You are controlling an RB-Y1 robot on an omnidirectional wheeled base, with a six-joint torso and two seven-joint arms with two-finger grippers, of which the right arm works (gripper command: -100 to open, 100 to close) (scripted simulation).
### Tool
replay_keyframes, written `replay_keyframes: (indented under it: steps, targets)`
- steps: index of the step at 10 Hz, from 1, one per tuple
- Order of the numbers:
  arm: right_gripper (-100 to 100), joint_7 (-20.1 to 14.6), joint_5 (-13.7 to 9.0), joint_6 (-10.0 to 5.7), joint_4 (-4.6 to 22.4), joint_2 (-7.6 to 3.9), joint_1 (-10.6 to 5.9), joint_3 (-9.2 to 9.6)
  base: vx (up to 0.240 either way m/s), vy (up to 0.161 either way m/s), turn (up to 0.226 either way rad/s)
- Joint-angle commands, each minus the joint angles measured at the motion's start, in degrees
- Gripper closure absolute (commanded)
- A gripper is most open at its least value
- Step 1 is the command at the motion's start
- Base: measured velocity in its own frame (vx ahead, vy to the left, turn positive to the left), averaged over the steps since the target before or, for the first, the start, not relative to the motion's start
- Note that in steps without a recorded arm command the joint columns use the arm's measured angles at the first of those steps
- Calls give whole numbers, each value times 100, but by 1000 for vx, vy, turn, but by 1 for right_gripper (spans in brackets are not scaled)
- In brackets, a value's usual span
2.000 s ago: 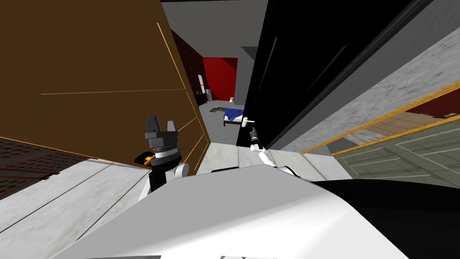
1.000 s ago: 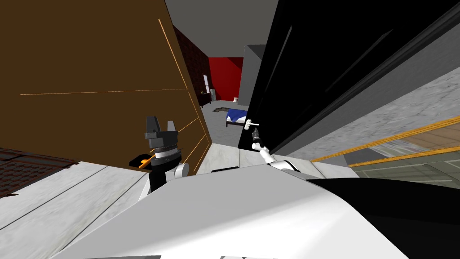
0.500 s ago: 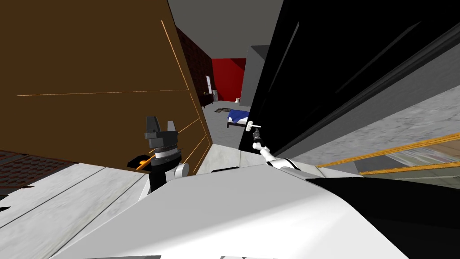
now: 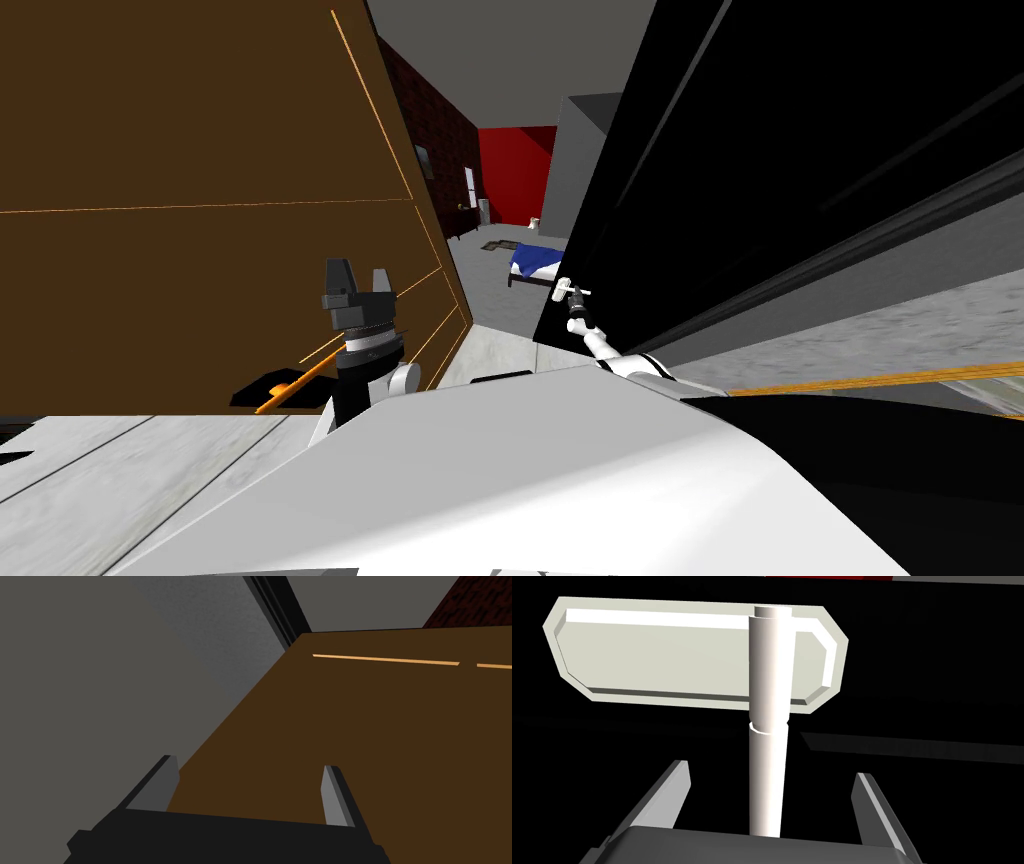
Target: Pull the door open
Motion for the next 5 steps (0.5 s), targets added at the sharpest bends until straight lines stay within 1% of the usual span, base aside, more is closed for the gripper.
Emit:
replay_keyframes:
  steps: [1, 2, 3, 4, 5]
  targets:
    - [-100, -31, -20, -4, 4, -54, 34, -37, 179, -69, 71]
    - [-100, -56, -28, -16, 19, -87, 52, -51, 192, -50, 64]
    - [-100, -52, -21, -25, 12, -66, 49, -37, 89, -25, 16]
    - [100, -52, -21, -25, 12, -66, 49, -37, -13, 3, -10]
    - [100, -52, -21, -25, 12, -66, 49, -37, -29, 7, -3]
